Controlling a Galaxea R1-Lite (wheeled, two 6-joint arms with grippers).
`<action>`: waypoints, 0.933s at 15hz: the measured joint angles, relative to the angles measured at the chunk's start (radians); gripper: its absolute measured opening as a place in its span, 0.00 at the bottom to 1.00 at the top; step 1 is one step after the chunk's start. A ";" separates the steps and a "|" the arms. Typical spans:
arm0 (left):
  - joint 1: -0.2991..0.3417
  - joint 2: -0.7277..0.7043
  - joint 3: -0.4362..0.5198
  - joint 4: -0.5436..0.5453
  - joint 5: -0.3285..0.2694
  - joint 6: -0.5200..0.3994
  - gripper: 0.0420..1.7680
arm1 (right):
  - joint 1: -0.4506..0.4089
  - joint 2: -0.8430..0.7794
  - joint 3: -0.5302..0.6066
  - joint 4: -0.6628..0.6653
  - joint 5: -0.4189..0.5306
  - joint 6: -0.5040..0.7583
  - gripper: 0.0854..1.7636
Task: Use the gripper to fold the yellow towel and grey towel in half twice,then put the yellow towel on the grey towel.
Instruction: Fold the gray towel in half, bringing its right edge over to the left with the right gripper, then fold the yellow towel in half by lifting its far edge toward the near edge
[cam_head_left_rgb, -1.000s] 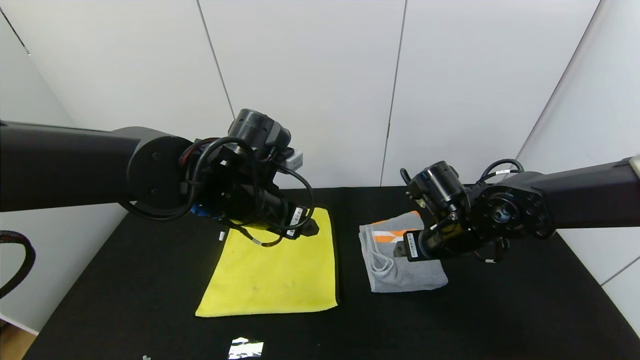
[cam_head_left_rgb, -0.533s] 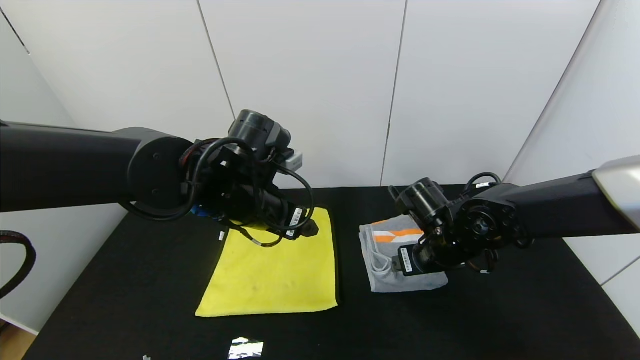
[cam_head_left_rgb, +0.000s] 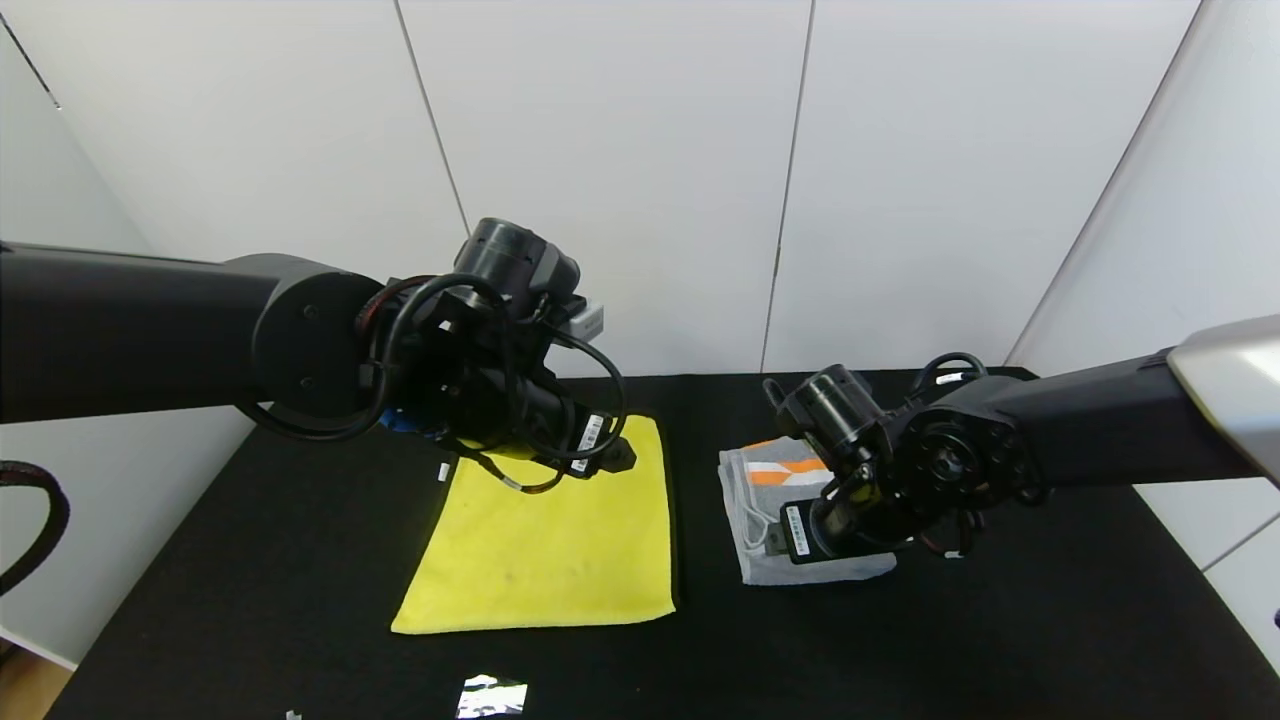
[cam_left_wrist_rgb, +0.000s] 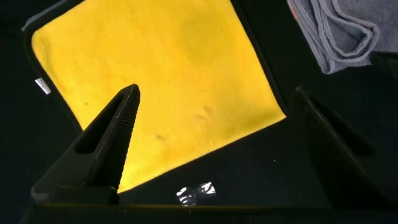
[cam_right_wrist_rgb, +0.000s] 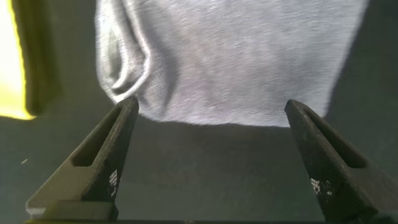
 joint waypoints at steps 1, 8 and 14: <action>0.000 -0.001 0.000 0.000 0.001 0.000 0.97 | 0.001 -0.006 0.000 0.000 0.012 0.000 0.96; 0.041 -0.037 0.012 0.006 0.005 0.013 0.97 | 0.022 -0.119 0.021 -0.005 0.063 -0.120 0.96; 0.127 -0.094 0.155 0.000 0.002 0.123 0.97 | 0.061 -0.167 0.025 -0.012 0.118 -0.273 0.96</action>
